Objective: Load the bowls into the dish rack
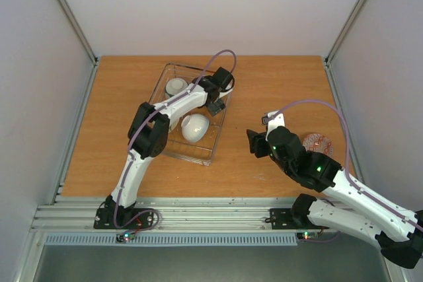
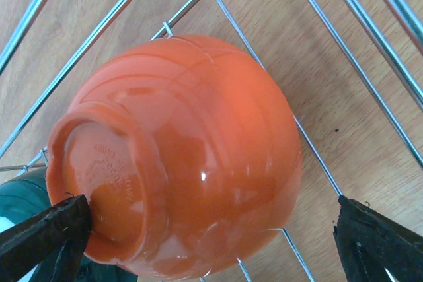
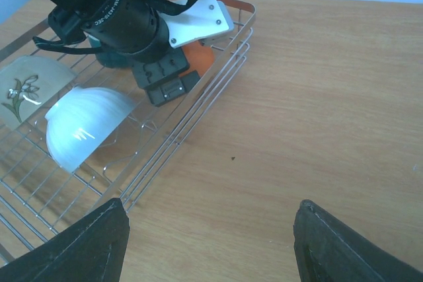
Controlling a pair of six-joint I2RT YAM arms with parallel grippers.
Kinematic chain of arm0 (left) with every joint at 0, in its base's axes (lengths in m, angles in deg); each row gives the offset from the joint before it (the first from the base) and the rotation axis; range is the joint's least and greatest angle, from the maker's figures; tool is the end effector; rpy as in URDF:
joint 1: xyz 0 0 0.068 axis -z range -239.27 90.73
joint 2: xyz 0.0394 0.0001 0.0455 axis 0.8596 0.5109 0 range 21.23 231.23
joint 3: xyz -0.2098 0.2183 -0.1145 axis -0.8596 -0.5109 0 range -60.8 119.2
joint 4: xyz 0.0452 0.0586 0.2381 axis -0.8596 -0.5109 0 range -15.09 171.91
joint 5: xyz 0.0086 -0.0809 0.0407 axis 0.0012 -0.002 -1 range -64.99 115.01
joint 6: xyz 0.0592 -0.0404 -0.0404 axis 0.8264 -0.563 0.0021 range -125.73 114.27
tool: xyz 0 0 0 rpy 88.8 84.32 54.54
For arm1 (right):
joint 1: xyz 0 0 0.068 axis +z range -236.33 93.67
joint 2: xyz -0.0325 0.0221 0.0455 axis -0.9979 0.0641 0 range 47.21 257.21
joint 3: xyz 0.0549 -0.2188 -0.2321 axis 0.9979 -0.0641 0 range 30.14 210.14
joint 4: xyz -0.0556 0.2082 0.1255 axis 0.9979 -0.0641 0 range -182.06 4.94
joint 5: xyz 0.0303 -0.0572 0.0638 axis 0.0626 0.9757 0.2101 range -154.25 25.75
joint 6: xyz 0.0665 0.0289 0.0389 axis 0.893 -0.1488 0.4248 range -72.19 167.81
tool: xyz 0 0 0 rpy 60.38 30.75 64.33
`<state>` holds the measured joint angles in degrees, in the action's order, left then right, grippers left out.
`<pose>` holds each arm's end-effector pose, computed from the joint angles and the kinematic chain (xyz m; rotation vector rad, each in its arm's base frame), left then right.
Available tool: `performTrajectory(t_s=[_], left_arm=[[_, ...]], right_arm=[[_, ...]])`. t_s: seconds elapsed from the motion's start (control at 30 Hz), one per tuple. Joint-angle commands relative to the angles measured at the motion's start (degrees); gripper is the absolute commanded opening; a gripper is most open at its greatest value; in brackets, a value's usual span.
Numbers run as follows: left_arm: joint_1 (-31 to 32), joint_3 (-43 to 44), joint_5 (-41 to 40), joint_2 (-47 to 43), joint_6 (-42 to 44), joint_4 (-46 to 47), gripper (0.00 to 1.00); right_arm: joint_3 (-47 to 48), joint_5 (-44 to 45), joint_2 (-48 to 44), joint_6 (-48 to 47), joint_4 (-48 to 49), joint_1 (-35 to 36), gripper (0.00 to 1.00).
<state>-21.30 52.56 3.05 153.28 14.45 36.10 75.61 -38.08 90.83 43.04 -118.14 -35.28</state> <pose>0.4353 -0.3059 0.2041 1.1713 2.3426 0.4099 0.1121 0.0883 0.3275 -0.7179 1.9254 0.0154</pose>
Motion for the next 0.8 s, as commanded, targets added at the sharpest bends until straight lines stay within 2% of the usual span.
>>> performTrajectory(t_s=[0.0,0.3,0.4,0.47,0.6,0.67,0.73,0.77], left_arm=[[0.22,-0.1,4.66,-0.56,-0.26,-2.15,0.99],[0.21,-2.17,9.33,-6.89,-1.59,0.27,0.99],[0.1,-2.08,9.03,-8.41,-1.98,0.94,0.99],[-0.07,-1.39,8.55,-9.23,-1.98,0.68,0.99],[-1.4,-0.23,10.14,-12.37,-2.96,0.09,0.99],[-2.2,-0.01,12.34,-14.26,-4.04,-0.26,0.99],[-2.65,-0.06,14.93,-16.3,-4.86,-1.07,0.99],[-2.83,-0.44,16.67,-17.55,-5.35,-1.42,0.99]], right_arm=[[-0.47,1.83,-0.59,0.68,-0.47,0.13,0.68],[-0.24,4.09,-0.35,1.9,-1.34,0.11,0.69],[1.39,7.84,0.47,4.31,-4.66,0.16,0.69],[4.38,14.43,2.4,11.11,-12.35,0.06,0.7],[11.97,26.04,11.17,28.94,-36.08,-1.45,0.77],[12.23,25.78,13.85,30.84,-38.71,-3.69,0.77],[10.84,21.7,13.63,26.14,-35.31,-8.79,0.77],[9.72,16.22,13.2,22.65,-30.88,-11.94,0.77]])
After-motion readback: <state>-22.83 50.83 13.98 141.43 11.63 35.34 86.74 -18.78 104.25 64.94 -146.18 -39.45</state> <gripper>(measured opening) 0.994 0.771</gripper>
